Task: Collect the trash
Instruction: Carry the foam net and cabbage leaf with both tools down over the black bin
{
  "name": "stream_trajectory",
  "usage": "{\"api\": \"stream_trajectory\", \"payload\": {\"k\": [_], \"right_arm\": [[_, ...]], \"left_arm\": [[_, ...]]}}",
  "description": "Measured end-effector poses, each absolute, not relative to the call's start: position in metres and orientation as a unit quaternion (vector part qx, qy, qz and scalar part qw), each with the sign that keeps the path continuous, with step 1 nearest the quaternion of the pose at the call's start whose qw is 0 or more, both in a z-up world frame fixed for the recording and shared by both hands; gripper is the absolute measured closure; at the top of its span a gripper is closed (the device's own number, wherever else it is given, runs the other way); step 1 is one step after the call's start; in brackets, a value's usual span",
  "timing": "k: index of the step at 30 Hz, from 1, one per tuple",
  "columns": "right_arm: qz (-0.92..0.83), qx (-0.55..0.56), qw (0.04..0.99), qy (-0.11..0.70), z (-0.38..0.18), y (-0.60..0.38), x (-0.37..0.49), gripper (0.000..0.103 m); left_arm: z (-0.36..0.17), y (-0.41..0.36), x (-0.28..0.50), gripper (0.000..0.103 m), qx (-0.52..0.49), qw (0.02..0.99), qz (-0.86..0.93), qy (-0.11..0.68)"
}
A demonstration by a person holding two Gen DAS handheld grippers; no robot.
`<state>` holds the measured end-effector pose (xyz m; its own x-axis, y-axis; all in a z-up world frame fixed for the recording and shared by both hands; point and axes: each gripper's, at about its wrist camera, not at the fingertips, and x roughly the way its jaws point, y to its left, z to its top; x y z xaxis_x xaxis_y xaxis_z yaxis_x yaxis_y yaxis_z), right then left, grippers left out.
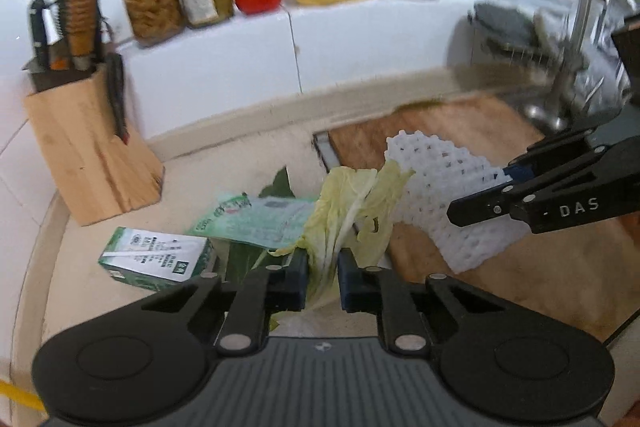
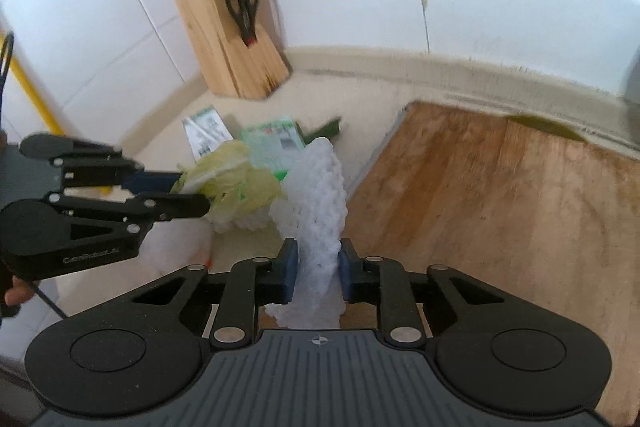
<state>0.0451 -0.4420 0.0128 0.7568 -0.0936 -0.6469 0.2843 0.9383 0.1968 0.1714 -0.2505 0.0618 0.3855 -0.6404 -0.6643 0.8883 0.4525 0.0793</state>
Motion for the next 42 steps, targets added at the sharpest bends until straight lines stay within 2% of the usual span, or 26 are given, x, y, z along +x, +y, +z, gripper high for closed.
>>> {"api": "stream_trajectory", "payload": {"k": [13,21,42], "right_arm": [[-0.097,0.122,0.945,0.286,0.046,-0.395,0.023,0.076],[-0.080,0.108,0.959,0.249,0.068,-0.369,0.014,0.076],[0.120,0.035,0.952,0.281,0.067,-0.231,0.071,0.076]], "left_arm": [[0.100,-0.189,0.151,0.094,0.102,0.832,-0.476,0.265],[0.113,-0.156,0.135,0.094,0.080,0.851,-0.457,0.244],[0.105,0.012,0.079,0.094,0.001,0.937,-0.252,0.243]]}}
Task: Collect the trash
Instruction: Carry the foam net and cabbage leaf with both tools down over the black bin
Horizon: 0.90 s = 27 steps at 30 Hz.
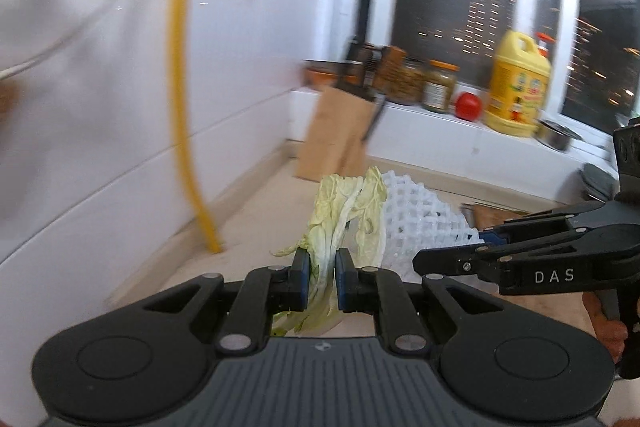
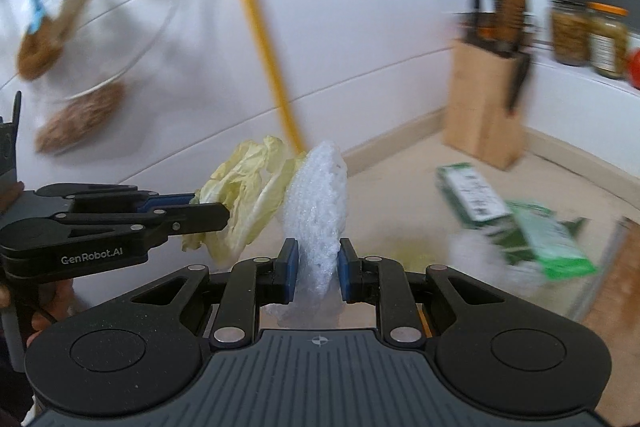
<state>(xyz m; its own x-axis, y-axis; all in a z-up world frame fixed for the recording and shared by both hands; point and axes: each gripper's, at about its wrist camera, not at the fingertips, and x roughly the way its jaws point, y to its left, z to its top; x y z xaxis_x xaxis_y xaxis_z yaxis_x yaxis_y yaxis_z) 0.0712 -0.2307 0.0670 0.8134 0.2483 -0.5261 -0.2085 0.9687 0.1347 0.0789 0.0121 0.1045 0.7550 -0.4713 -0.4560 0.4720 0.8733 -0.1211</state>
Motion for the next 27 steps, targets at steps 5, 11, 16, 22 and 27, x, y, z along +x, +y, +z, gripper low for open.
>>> {"api": "stream_trajectory", "payload": {"k": [5,11,16,22,27], "right_arm": [[0.181,0.014,0.939,0.291,0.061,-0.185,0.079,0.076],[0.238,0.000,0.921,0.310,0.047,-0.137,0.088,0.076],[0.269,-0.008,0.904,0.332,0.030,-0.104,0.096,0.076],[0.287,-0.023,0.881,0.376,-0.004,-0.067,0.111,0.076],[0.294,-0.032,0.861,0.414,-0.033,-0.044,0.124,0.076]], "left_arm": [[0.095,0.050,0.056,0.094,-0.018,0.948,-0.201,0.248],[0.077,0.095,0.035,0.094,-0.046,0.953,-0.139,0.264],[0.055,0.123,0.025,0.094,-0.057,0.954,-0.090,0.281],[0.012,0.144,0.033,0.094,-0.077,0.940,-0.049,0.330],[-0.025,0.153,0.046,0.094,-0.094,0.922,-0.027,0.374]]}}
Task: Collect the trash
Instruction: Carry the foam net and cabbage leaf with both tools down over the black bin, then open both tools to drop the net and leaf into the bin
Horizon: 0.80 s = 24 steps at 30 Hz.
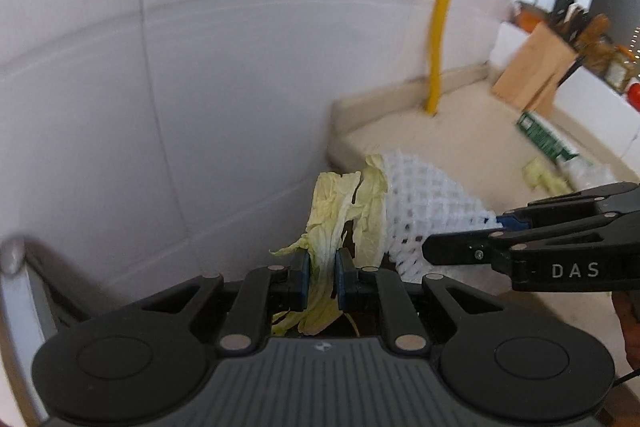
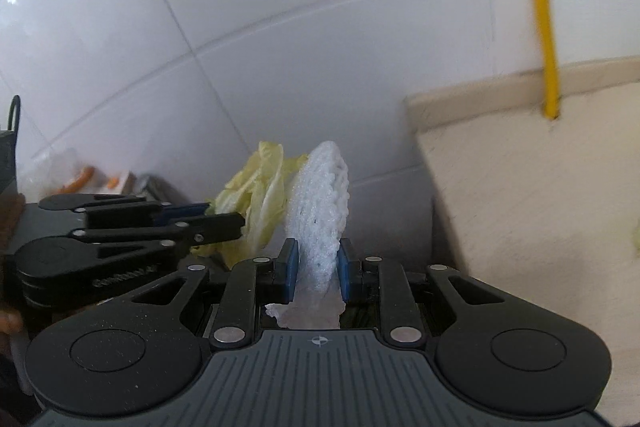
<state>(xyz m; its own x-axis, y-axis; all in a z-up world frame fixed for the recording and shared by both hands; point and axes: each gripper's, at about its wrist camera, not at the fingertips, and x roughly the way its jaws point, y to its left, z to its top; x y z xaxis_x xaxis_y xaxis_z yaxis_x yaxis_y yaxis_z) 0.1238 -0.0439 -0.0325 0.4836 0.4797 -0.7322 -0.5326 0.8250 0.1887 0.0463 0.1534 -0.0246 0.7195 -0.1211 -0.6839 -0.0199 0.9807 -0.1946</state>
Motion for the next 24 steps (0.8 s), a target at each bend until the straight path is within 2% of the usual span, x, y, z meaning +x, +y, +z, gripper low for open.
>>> {"api": "stream_trajectory", "payload": {"k": [11,16,20,24], "right_arm": [[0.268,-0.052,0.832,0.483,-0.102,-0.012,0.164,0.076],[0.256,-0.052,0.825,0.502,-0.124,-0.007,0.179,0.069],[0.248,-0.056,0.820,0.512,-0.137,-0.004,0.186,0.064],[0.245,-0.059,0.815,0.521,-0.154,0.000,0.194,0.064]], "left_arm": [[-0.083,0.164,0.084,0.093,-0.115,0.889,0.005,0.443],[-0.097,0.166,0.097,0.081,-0.115,0.880,0.013,0.461],[-0.106,0.169,0.102,0.079,-0.107,0.875,0.017,0.473],[-0.111,0.173,0.103,0.079,-0.111,0.870,0.023,0.480]]}}
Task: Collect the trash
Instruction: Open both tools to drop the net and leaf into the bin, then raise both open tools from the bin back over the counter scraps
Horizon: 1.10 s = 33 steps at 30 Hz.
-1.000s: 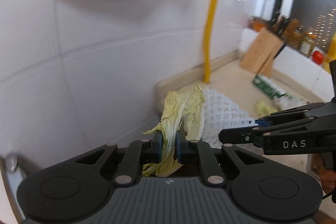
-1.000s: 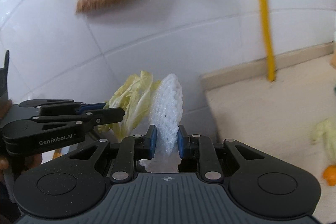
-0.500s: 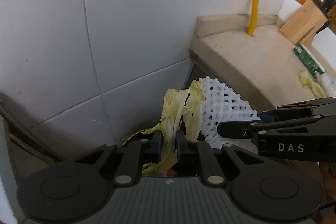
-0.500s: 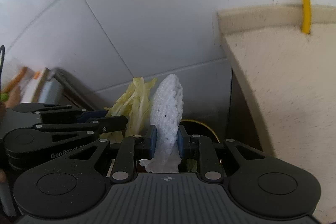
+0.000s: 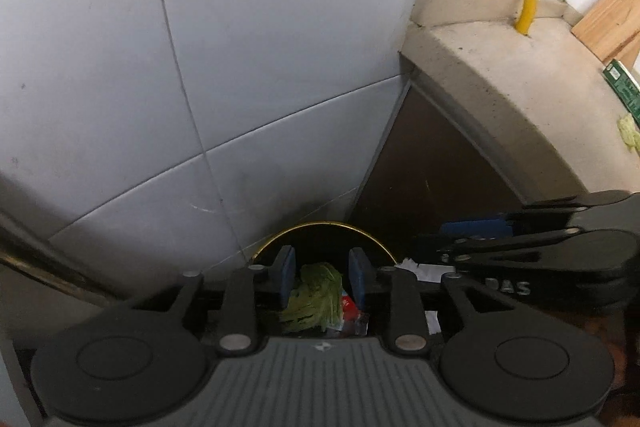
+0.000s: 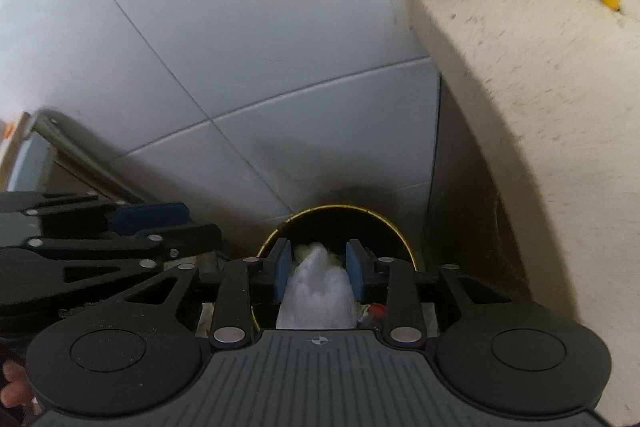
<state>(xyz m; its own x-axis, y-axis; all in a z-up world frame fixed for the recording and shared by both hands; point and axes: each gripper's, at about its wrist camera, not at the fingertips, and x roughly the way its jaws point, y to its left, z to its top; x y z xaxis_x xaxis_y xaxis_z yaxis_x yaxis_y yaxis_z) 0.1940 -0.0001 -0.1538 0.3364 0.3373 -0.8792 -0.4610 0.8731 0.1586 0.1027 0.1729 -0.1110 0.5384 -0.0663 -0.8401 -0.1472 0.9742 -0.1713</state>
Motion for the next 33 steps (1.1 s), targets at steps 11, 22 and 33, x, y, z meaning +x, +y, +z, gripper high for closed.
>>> {"api": "stream_trajectory", "payload": {"k": [11,22,33], "right_arm": [[0.235,-0.034,0.801,0.550,-0.198,0.001,0.213,0.056],[0.216,-0.041,0.825,0.521,-0.172,-0.004,0.202,0.045],[0.197,-0.064,0.864,0.460,-0.115,-0.019,0.168,0.029]], "left_arm": [[-0.112,0.171,0.106,0.078,-0.111,0.870,0.015,0.480],[-0.103,0.175,0.102,0.071,-0.119,0.880,0.024,0.460],[-0.095,0.169,0.098,0.060,-0.097,0.892,0.028,0.441]]}}
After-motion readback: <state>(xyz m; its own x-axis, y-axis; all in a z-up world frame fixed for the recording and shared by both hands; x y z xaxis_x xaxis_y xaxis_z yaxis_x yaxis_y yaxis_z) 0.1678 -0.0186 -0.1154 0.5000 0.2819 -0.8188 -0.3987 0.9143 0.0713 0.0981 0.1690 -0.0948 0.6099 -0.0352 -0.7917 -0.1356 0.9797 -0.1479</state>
